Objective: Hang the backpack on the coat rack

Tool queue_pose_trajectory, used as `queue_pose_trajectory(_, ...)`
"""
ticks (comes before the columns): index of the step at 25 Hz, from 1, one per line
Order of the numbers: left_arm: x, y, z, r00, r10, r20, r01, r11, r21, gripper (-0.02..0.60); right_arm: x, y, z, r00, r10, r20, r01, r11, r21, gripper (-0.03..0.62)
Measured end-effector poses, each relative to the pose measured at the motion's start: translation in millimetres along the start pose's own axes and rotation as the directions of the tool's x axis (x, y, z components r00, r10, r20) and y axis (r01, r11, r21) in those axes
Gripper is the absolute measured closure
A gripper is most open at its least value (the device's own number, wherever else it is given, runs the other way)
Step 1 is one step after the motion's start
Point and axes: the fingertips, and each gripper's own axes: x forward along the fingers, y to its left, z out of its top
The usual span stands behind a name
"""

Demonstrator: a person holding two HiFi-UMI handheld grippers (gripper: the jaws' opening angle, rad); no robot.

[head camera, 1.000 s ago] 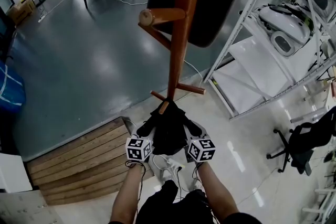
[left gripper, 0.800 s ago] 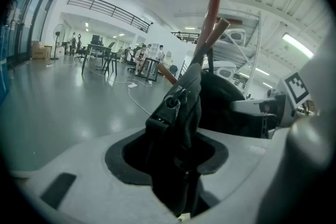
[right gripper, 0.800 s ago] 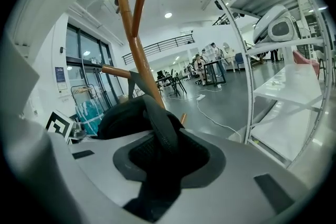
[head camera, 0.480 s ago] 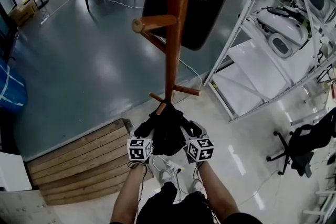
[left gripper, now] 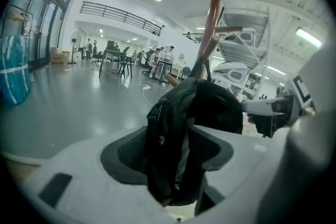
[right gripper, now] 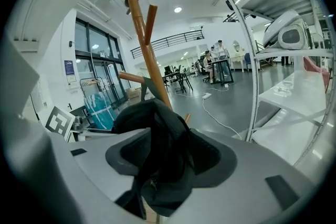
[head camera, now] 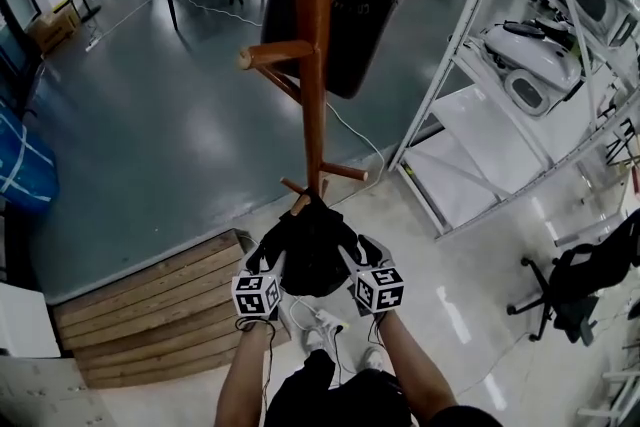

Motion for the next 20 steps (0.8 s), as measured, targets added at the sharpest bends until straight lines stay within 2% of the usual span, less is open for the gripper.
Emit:
queue_pose_trajectory(7,-42,-25,-9,1.0,0.017,0.025,-0.016,1.0,-0.026,0.354,-30,15,3,0.998,0.058,0.008,-0.058,0.998,0.002,0.384)
queue_pose_trajectory(13,-88,-44,-10,0.995,0.052,0.091,-0.045,0.997,-0.069,0.411,-56,29,-2,0.995,0.105,-0.004,-0.104,0.994,0.026,0.385)
queue_pose_trajectory(16,-113,-58,-5,0.987,0.087,0.133,-0.077,0.994,-0.079,0.444,-75,35,-3,0.992,0.129,-0.003,-0.129,0.991,0.021,0.391)
queue_pose_trajectory(20,-150,-80,3,0.968,0.119,0.222,-0.1,0.99,-0.096,0.499,-105,47,-3,0.988,0.154,0.006,-0.154,0.988,-0.005,0.42)
